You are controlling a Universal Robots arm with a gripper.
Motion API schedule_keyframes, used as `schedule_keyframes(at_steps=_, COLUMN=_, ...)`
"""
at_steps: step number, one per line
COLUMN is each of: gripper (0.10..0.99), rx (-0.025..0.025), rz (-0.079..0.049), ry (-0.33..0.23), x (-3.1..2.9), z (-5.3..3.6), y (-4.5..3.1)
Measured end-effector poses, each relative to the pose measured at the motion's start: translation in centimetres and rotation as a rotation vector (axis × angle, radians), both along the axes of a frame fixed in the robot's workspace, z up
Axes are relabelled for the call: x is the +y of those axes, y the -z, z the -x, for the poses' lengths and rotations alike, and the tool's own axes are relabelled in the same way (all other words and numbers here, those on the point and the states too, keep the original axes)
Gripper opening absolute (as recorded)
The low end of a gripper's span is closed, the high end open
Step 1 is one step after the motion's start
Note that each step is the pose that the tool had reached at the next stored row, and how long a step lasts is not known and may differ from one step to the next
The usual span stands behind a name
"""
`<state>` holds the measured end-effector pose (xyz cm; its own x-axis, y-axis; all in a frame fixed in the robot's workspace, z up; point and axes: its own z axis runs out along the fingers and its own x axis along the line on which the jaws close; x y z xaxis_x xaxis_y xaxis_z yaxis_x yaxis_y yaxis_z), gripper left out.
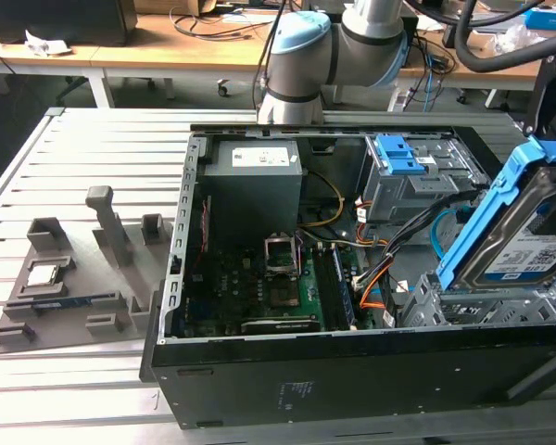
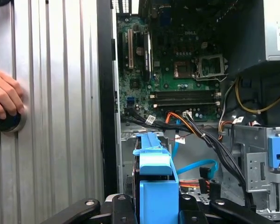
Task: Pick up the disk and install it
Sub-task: 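Pick up the disk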
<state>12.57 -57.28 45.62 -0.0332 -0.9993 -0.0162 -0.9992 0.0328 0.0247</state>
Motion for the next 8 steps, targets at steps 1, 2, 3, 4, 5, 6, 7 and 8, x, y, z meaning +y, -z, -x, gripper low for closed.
schedule_keyframes(at_steps=1, gripper=0.365, rx=0.0, rz=0.0, ry=0.0, x=0.01, z=-0.24, y=0.13)
schedule_keyframes(at_steps=2, gripper=0.365, rx=0.0, rz=0.001, ry=0.0, x=0.05, z=-0.5, y=0.28)
schedule_keyframes(at_steps=3, gripper=0.365, rx=0.0, rz=0.002, ry=0.0, x=0.07, z=-0.58, y=0.4)
schedule_keyframes(at_steps=4, gripper=0.365, rx=0.0, rz=0.002, ry=0.0, x=0.09, z=-0.59, y=0.52)
schedule_keyframes(at_steps=5, gripper=0.365, rx=0.0, rz=0.002, ry=0.0, x=0.09, z=-0.59, y=0.54)
schedule_keyframes(at_steps=6, gripper=0.365, rx=0.0, rz=0.002, ry=0.0, x=0.1, z=-0.59, y=0.54)
schedule_keyframes(at_steps=7, gripper=0.365, rx=0.0, rz=0.002, ry=0.0, x=0.1, z=-0.59, y=0.53)
schedule_keyframes(at_steps=8, gripper=0.365, rx=0.0, rz=0.002, ry=0.0, x=0.1, z=-0.6, y=0.54)
